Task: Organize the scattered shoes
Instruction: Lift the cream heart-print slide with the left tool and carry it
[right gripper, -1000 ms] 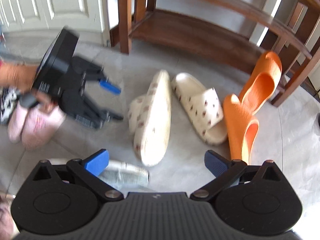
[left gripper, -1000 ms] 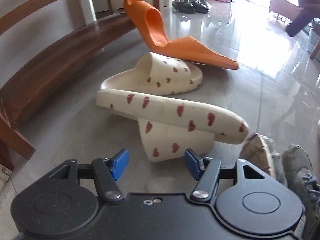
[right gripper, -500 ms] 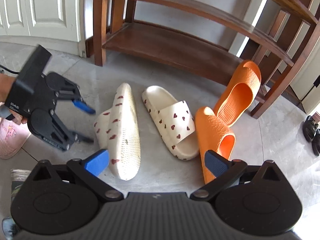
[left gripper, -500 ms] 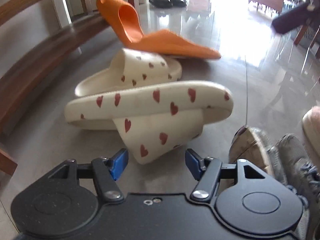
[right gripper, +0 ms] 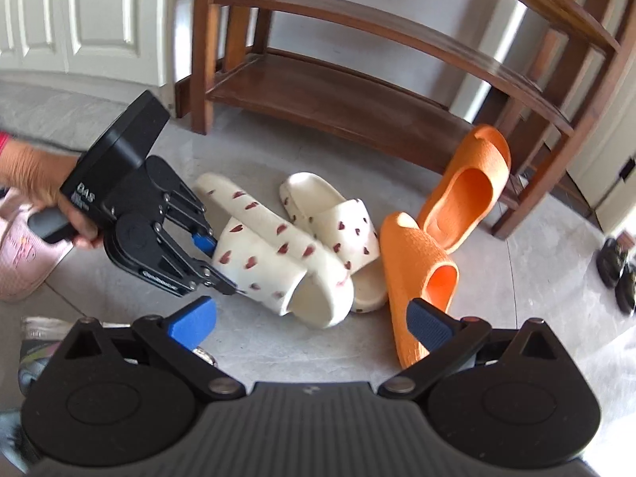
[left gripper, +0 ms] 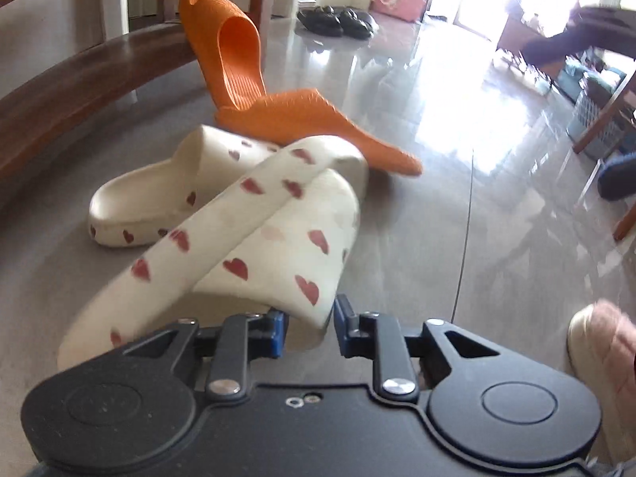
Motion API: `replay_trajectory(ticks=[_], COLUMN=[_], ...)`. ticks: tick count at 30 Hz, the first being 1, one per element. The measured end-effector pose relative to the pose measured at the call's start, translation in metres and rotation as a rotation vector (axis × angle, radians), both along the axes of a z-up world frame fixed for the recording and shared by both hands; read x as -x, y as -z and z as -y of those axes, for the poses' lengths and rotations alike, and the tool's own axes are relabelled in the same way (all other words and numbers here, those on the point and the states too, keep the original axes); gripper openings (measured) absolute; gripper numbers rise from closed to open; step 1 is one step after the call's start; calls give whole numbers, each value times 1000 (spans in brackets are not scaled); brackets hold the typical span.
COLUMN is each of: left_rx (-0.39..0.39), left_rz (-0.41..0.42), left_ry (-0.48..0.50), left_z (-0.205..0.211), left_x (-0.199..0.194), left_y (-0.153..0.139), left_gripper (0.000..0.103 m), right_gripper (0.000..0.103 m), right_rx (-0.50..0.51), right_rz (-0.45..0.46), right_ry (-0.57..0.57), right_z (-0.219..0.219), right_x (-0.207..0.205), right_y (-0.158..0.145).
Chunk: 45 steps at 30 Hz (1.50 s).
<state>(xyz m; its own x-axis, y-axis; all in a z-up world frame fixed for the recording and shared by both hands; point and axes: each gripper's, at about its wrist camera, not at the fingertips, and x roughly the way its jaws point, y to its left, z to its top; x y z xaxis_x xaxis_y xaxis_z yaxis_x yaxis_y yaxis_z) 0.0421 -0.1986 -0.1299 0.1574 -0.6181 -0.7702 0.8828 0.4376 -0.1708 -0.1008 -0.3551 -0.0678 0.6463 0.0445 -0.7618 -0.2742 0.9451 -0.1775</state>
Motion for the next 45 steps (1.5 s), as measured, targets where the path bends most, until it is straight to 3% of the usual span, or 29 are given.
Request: replay_trajectory(ticks=[4, 8, 16, 20, 24, 28, 32, 39, 45], left_rx=[39, 87, 91, 79, 59, 114, 119, 63, 42], left_rz=[-92, -155, -175, -188, -177, -182, -168, -121, -154], left_ry=[-37, 16, 303, 510, 647, 618, 557, 497, 486], left_z=[10, 12, 44, 89, 142, 178, 185, 186, 191], left_x=[-12, -11, 38, 66, 102, 120, 122, 110, 106], left_y=[3, -4, -15, -12, 1, 8, 14, 22, 32], left_gripper=[11, 9, 11, 11, 12, 12, 14, 18, 23], right_gripper=[103, 103, 103, 103, 103, 103, 103, 103, 103], right_rx=[-16, -23, -16, -4, -8, 1, 54, 69, 64], right_rz=[-11, -12, 17, 55, 79, 83, 52, 2, -23], right_ry=[35, 43, 152, 279, 405, 488, 505, 540, 576], right_z=[12, 14, 41, 68, 96, 112, 112, 123, 140], right_x=[1, 4, 28, 47, 63, 75, 81, 76, 73], right_y=[4, 4, -5, -13, -16, -14, 1, 23, 37])
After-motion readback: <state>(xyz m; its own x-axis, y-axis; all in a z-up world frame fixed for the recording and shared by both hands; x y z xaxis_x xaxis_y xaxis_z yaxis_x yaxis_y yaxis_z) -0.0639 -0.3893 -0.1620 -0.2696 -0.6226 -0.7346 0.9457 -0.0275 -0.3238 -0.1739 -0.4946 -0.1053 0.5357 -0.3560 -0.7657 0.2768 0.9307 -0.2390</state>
